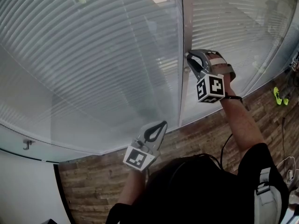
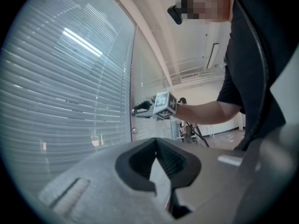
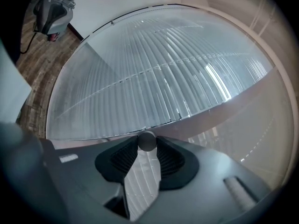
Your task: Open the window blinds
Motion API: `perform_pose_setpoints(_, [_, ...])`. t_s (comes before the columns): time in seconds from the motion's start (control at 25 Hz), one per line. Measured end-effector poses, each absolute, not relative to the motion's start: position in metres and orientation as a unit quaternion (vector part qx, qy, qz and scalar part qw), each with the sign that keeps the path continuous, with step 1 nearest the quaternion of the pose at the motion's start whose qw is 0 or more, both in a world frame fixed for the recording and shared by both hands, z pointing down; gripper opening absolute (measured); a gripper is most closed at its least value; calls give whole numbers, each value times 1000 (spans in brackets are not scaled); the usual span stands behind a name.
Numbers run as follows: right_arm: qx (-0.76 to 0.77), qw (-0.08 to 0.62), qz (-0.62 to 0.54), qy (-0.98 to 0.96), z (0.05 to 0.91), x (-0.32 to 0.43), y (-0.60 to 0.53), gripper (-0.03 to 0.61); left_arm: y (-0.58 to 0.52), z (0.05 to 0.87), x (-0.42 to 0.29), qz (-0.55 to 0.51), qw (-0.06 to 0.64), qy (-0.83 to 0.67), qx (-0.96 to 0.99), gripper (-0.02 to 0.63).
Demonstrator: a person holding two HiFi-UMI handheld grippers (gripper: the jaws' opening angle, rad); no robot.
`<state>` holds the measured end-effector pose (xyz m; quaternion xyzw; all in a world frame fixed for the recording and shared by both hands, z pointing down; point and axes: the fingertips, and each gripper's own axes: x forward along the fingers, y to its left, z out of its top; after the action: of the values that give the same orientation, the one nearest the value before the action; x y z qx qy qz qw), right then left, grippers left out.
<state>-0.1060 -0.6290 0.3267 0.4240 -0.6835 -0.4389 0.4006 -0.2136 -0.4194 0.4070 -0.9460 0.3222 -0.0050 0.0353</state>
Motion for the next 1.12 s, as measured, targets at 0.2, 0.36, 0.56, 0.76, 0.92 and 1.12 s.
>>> perform_pose_setpoints(0.2, [429,387,-411,-705,330,-104,-629,130,-418,407,-216,-4,34,323,-946,5])
perform_pose_setpoints(0.36, [447,354,-370,-734,327,-103,-629,130,-417,408,-217,-7,36,323,-946,5])
perform_pose_setpoints(0.56, [479,284,-290,-778,324,-101,-629,130,-416,409,-220,-8,34,326,-945,5])
perform_pose_setpoints(0.76, [504,214,-218,-808,323,-98,-634,130,-416,408,-225,-8,38,329,-944,5])
perform_pose_setpoints(0.92, [513,149,-142,-833,325,-95,-635,132,-413,410,-227,-10,38,326,-945,5])
perform_pose_setpoints(1.12, [522,97,-79,-843,327,-91,-638,132,-410,412,-229,-10,35,318,-947,5])
